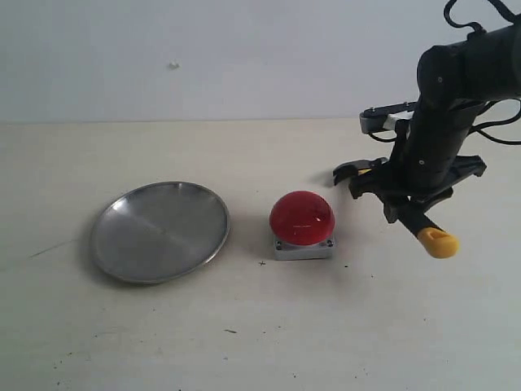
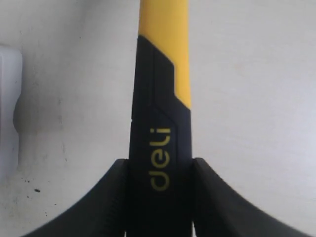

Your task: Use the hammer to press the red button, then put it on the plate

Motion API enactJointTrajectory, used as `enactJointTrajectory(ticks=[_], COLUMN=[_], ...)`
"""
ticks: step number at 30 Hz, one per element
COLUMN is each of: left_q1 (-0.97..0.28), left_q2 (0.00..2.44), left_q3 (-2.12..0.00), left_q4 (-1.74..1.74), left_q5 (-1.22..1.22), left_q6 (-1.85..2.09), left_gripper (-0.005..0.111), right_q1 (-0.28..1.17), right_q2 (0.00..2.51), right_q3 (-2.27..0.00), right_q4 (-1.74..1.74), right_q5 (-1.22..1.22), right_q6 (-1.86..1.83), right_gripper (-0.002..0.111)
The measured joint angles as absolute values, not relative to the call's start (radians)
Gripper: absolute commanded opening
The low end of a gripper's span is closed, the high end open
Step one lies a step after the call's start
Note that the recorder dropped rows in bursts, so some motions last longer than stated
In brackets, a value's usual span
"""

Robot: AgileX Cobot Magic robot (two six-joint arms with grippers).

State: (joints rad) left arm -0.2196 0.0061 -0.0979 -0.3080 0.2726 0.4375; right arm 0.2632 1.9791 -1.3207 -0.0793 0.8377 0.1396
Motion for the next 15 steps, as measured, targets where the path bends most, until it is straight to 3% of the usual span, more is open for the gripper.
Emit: enactJointTrajectory(ticks=[15], left_q1=[-0.22], left_q2=[0.006], left_q3=[-0.098], left_q4=[-0.446], left_q5=[-0.108], left_q6=[0.354], left_gripper=[0.0], right_q1=[0.263], right_q2=[1.859], right_q3=[-1.319], right_q4=[-0.079], right_q5=[0.869], right_q6=[0.066], right_gripper=[0.0])
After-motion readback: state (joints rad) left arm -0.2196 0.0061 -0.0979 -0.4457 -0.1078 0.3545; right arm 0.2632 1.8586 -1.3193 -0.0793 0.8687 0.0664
